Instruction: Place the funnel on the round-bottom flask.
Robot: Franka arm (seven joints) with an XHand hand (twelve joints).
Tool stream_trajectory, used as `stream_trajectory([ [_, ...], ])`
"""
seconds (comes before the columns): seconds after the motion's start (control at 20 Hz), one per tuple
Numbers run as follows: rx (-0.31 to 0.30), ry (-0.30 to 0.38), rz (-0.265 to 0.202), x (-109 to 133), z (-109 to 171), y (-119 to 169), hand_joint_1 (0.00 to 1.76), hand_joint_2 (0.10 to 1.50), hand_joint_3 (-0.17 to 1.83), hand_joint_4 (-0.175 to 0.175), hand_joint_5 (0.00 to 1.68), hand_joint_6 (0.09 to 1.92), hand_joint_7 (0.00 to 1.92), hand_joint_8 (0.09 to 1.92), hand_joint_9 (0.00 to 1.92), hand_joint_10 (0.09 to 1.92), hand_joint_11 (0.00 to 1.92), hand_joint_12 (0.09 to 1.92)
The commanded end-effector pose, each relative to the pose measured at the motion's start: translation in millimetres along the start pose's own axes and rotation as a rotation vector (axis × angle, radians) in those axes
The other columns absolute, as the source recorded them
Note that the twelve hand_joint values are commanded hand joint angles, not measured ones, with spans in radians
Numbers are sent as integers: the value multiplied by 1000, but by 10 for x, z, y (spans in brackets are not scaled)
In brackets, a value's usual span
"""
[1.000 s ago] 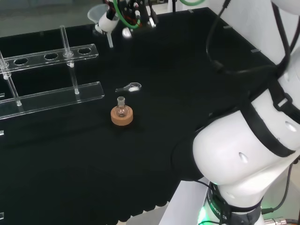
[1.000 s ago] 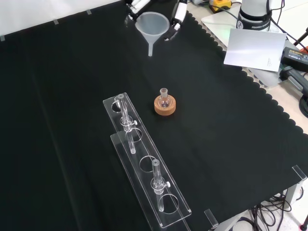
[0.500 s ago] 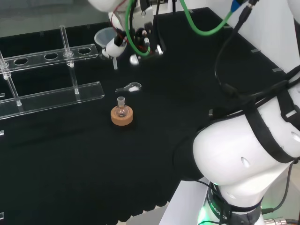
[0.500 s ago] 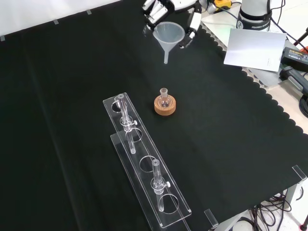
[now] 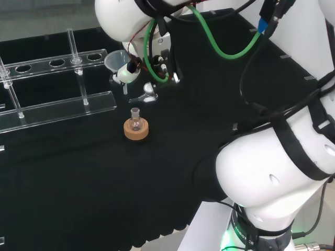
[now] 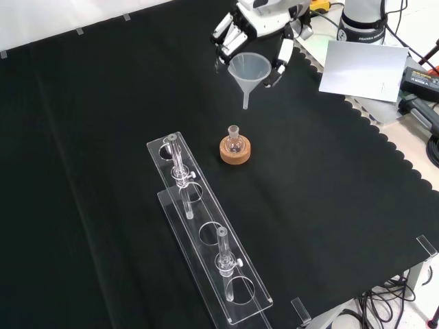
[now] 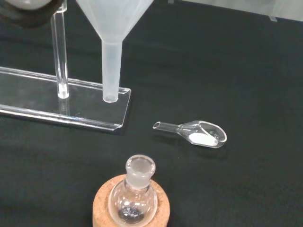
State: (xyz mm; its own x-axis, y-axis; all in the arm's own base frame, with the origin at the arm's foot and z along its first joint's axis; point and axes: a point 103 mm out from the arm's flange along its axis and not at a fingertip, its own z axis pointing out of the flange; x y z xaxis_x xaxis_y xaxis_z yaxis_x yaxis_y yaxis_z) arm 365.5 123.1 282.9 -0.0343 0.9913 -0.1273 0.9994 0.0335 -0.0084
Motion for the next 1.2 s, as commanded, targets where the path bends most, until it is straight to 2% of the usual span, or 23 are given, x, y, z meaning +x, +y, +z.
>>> stream_trajectory([
  [0.05,15,-13,-6,45,246,31,834,730,510,-47,534,540,811,736,1061,549,652,1255],
  [0.3,44,-31,-2,-4,411,114,832,729,513,-48,530,542,797,746,1051,559,651,1257],
  [0.7,37,-36,9,-48,520,150,830,728,515,-50,525,542,785,750,1046,566,651,1258],
  [1.2,62,-44,33,-208,714,221,826,728,517,-53,521,542,772,755,1035,572,649,1259],
])
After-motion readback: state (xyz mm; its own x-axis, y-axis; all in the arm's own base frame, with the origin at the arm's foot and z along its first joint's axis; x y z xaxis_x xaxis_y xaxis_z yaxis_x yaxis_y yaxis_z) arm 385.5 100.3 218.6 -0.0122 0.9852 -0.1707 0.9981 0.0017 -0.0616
